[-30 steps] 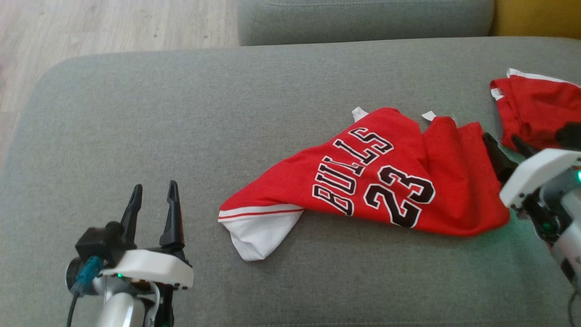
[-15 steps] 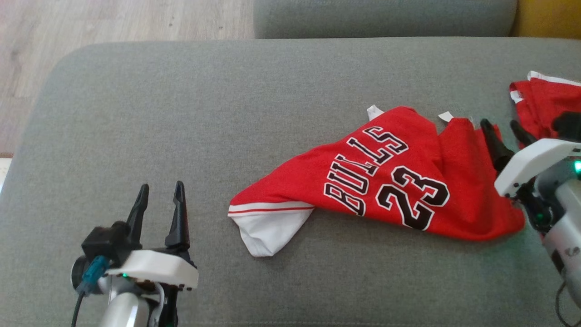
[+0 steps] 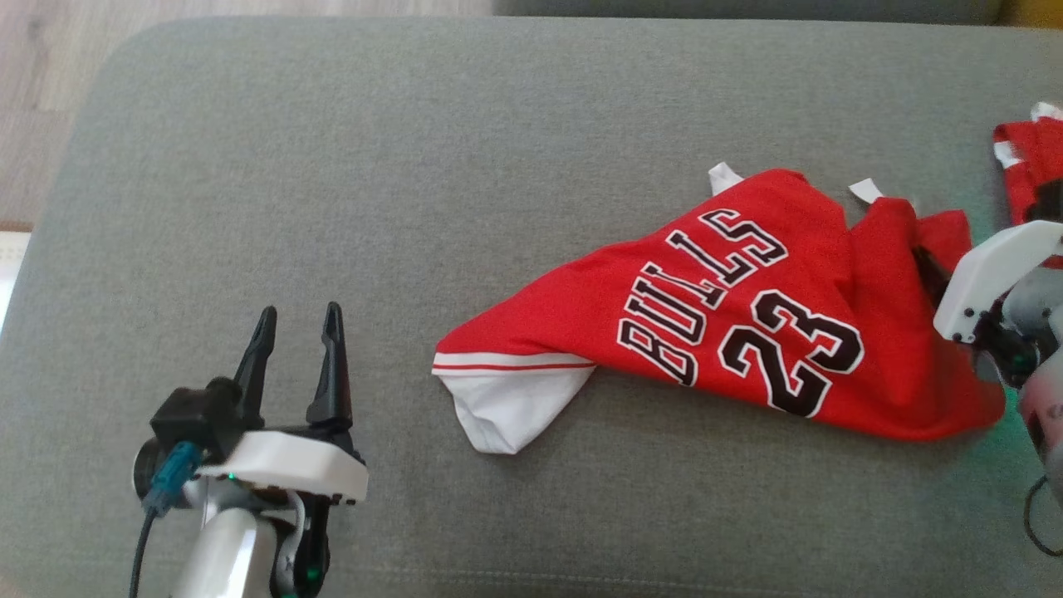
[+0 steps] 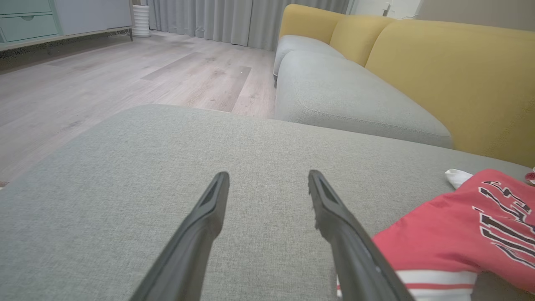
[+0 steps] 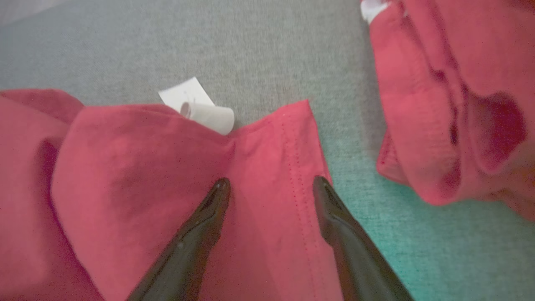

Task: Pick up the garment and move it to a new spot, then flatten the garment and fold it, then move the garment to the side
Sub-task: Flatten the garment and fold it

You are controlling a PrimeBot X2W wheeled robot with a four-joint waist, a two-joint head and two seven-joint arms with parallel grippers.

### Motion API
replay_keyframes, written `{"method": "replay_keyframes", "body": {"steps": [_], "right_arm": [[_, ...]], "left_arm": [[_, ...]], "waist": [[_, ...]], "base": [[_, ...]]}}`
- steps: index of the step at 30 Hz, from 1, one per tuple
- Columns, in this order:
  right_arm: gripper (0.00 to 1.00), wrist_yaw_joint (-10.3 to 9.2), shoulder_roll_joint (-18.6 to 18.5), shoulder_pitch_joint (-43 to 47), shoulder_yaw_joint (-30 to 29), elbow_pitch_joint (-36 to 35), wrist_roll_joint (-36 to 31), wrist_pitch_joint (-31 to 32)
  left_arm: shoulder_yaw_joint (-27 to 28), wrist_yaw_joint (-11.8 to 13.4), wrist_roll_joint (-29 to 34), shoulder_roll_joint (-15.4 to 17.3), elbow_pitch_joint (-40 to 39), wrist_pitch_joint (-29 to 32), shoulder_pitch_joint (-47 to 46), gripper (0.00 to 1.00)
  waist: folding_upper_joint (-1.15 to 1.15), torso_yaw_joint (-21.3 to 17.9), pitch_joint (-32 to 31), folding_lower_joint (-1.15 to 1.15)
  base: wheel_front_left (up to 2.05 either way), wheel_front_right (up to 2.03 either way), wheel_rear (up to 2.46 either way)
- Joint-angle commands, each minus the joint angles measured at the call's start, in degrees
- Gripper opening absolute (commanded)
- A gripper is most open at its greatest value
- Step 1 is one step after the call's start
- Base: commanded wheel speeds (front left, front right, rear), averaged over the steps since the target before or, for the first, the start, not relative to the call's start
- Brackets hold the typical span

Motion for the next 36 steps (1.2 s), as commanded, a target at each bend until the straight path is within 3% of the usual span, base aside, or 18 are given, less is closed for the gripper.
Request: {"method": "replay_keyframes", "body": {"steps": [1,8,9,11,12,18,24,30,36], "right_arm": [[1.00,-0.04,0.32,-2.01,-0.11,0.89,-0.30,1.25],[0.98,-0.04,1.04,-1.74,-1.03,4.23,-1.02,4.82],[0.84,-0.04,1.10,-1.52,-1.04,4.42,-1.21,5.17],[0.31,-0.04,1.13,-1.16,-1.22,4.68,-1.48,5.37],[0.00,-0.04,1.07,-1.22,-1.30,4.75,-1.74,4.59],[0.00,-0.04,0.89,-2.83,-1.31,4.17,-3.29,-1.80],[0.00,-0.04,1.46,-7.31,-0.87,-0.81,-4.19,-8.28],[0.00,-0.04,1.67,-14.84,0.52,-5.00,-5.62,-8.91],[0.00,-0.04,2.46,-22.93,1.57,-4.33,-7.82,-8.12]], "left_arm": [[1.58,0.33,0.08,0.52,-1.71,-0.61,-2.99,1.00],[1.69,0.35,0.05,0.60,-1.32,-0.65,-3.14,1.00],[1.72,0.36,0.03,0.63,-1.28,-0.65,-3.10,1.00],[1.83,0.41,0.00,0.71,-1.24,-0.66,-3.05,1.00],[1.88,0.44,-0.02,0.73,-1.24,-0.67,-3.04,1.00],[1.95,0.56,-0.08,0.68,-1.29,-0.69,-3.08,1.00],[1.59,0.50,-0.08,0.41,-1.78,-0.70,-3.38,1.00],[0.88,0.19,-0.19,-0.21,-1.93,-0.70,-4.36,1.00],[-0.45,-0.01,-0.56,-1.10,-1.73,-0.70,-5.74,1.00]], "waist": [[0.00,0.71,0.65,0.00],[0.00,1.30,0.55,0.00],[0.00,1.30,0.46,0.00],[0.00,1.24,0.30,0.00],[0.00,1.17,0.26,0.00],[0.00,0.69,-0.07,0.00],[0.00,0.99,0.71,0.00],[0.00,3.58,3.52,0.00],[0.00,8.17,6.79,0.00]], "base": [[0.00,0.00,0.00],[0.00,0.00,0.00],[0.00,0.00,0.00],[0.00,0.00,0.00],[0.00,0.00,0.00],[0.00,0.00,0.00],[0.00,0.00,0.00],[0.00,0.00,0.00],[0.00,0.00,0.00]]}}
